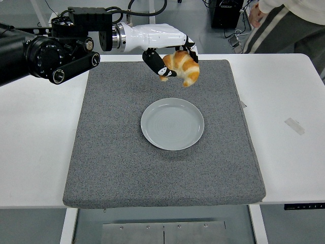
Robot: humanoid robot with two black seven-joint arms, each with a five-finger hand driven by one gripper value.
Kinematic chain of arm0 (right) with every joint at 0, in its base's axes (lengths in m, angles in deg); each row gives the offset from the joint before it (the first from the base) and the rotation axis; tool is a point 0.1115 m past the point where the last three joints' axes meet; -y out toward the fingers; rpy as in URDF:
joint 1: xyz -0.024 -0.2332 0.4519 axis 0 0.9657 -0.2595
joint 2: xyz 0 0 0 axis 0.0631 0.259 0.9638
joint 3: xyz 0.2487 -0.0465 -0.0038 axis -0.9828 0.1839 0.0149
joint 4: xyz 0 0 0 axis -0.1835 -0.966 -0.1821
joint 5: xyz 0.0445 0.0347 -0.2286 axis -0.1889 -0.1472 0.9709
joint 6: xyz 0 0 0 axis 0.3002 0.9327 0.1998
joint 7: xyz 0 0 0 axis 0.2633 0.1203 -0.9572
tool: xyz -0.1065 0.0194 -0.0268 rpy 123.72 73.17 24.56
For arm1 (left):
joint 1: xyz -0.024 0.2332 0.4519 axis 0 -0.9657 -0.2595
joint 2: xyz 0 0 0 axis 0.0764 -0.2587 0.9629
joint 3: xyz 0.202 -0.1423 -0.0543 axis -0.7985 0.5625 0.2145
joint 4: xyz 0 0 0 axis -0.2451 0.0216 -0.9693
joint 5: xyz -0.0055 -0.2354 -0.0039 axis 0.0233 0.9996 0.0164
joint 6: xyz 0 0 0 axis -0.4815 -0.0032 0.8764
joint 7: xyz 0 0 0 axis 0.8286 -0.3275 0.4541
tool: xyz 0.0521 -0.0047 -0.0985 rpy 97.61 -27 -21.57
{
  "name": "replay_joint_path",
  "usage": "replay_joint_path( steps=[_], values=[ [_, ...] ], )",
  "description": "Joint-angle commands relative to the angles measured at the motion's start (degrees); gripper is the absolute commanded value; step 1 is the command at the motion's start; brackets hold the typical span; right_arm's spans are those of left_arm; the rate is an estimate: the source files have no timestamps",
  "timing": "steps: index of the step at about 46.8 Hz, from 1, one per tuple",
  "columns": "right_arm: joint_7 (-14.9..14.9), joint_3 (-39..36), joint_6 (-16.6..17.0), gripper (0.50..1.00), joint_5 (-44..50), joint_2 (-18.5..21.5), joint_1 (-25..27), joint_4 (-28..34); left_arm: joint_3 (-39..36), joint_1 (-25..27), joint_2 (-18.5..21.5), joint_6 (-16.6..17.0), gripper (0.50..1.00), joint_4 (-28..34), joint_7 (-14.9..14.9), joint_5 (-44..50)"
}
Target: Place the bread on the plate
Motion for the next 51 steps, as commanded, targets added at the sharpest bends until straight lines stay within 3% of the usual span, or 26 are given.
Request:
replay_joint_path(
  steps=[1,26,51],
  values=[
    [0.0,0.0,0.0,1.0,0.0,0.0,-0.01,0.0,-0.18,-0.19,-0.92,-0.02,0.633,0.05,-0.01,-0.09],
    [0.0,0.0,0.0,1.0,0.0,0.0,-0.01,0.0,-0.44,-4.5,-4.26,0.33,0.642,0.49,-0.01,-3.69],
    [0.0,0.0,0.0,1.0,0.0,0.0,-0.01,0.0,-3.43,-7.93,-3.82,1.65,0.648,-0.47,-0.01,-5.89]
  ],
)
